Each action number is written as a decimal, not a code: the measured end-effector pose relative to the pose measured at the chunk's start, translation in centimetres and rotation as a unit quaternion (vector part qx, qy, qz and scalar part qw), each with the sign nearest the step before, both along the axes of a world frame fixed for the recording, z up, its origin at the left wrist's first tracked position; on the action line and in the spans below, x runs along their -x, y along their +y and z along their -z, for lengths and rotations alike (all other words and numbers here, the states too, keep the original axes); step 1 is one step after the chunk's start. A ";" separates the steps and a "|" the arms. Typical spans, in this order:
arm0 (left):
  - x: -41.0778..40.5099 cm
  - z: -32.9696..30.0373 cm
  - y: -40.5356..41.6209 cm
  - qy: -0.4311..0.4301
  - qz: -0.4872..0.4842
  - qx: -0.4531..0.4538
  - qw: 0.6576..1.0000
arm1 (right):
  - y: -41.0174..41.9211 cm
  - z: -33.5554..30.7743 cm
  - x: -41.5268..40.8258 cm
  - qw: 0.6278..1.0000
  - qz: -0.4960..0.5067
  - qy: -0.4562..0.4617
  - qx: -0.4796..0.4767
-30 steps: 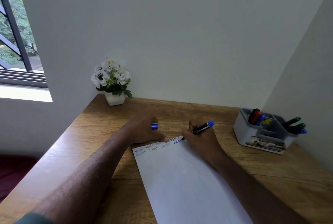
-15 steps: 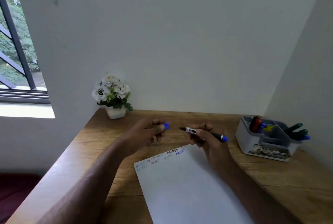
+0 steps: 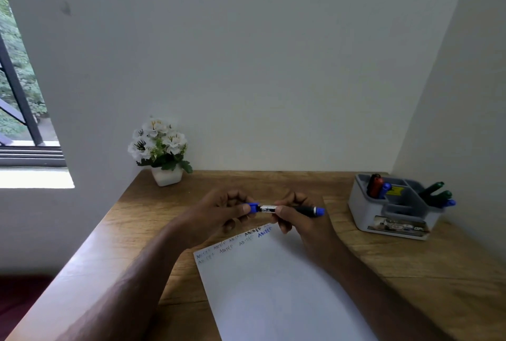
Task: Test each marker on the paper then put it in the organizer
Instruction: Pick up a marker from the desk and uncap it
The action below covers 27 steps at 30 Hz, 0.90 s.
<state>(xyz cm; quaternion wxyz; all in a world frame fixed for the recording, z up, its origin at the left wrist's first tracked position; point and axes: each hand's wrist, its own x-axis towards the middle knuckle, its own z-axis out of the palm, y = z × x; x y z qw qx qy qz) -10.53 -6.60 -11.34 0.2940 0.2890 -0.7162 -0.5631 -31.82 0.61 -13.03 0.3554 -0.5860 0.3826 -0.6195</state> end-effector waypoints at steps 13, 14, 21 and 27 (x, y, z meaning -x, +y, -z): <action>1.3 0.6 0.2 0.127 0.005 -0.088 0.988 | 0.0 -0.4 0.1 0.995 -0.044 -0.075 -0.051; 1.3 0.6 0.2 0.137 0.008 -0.097 0.986 | -0.1 -0.4 0.1 0.994 -0.045 -0.080 -0.051; 1.3 0.9 0.3 0.150 0.013 -0.102 0.983 | 0.1 -0.8 -0.1 0.996 -0.041 -0.074 -0.038; 1.6 0.2 1.0 0.168 0.010 -0.106 0.980 | 0.4 -1.1 -0.1 0.997 -0.027 -0.067 -0.036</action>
